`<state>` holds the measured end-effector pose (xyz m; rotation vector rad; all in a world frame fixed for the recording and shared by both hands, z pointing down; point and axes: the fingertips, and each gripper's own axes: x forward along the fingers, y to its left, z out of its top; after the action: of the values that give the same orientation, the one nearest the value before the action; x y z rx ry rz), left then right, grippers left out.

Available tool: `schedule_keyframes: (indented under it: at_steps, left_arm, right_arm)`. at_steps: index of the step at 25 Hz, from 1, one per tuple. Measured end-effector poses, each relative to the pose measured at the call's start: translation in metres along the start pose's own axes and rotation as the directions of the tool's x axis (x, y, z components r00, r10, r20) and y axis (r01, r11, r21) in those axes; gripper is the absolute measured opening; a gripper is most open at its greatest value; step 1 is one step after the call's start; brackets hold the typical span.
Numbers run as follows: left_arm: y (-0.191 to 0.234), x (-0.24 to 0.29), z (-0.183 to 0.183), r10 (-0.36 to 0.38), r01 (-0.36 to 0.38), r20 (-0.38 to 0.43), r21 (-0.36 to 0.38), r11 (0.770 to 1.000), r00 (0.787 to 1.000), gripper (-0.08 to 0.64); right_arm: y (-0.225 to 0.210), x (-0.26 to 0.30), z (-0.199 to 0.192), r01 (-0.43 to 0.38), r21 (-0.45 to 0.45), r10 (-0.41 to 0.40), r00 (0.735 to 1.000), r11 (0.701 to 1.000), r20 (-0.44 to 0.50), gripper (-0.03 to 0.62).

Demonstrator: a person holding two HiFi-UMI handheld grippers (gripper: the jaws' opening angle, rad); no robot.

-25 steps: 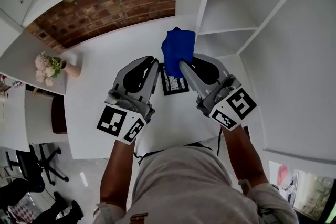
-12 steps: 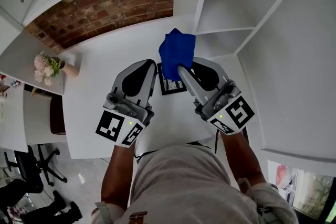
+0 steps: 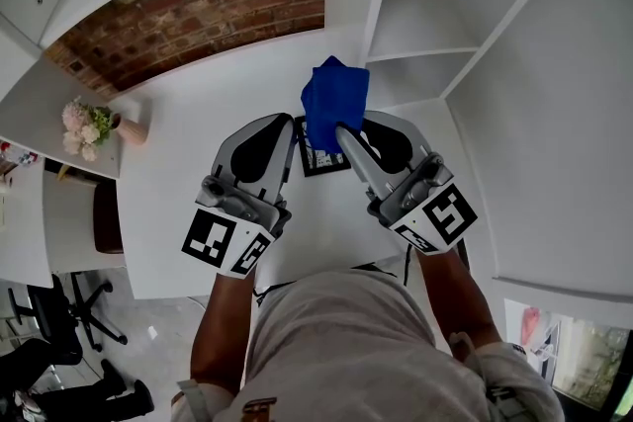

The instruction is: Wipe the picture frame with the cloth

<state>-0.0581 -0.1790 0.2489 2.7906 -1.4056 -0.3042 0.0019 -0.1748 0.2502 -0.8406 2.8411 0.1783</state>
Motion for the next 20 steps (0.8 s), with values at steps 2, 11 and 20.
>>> schedule_keyframes:
  at_steps: [2,11,20]
  left_arm:
    - [-0.0019,-0.0001,-0.0011,-0.005,0.005,-0.003,-0.002,1.0,1.0,0.0]
    - [-0.0031,-0.002,-0.0038,-0.012,0.012,-0.011,-0.011,1.0,1.0,0.0]
    - [-0.0044,-0.0034,-0.0031,-0.024,0.023,-0.01,-0.016,1.0,1.0,0.0]
  right_arm:
    - [0.0005,-0.0004,-0.0004,0.001,-0.001,-0.001,1.0,1.0,-0.003,0.046]
    - [0.0013,-0.0018,-0.0037,0.007,0.001,-0.007,1.0,1.0,-0.018,0.046]
    - [0.0025,-0.003,-0.0026,0.015,-0.006,-0.015,1.0,1.0,-0.022,0.046]
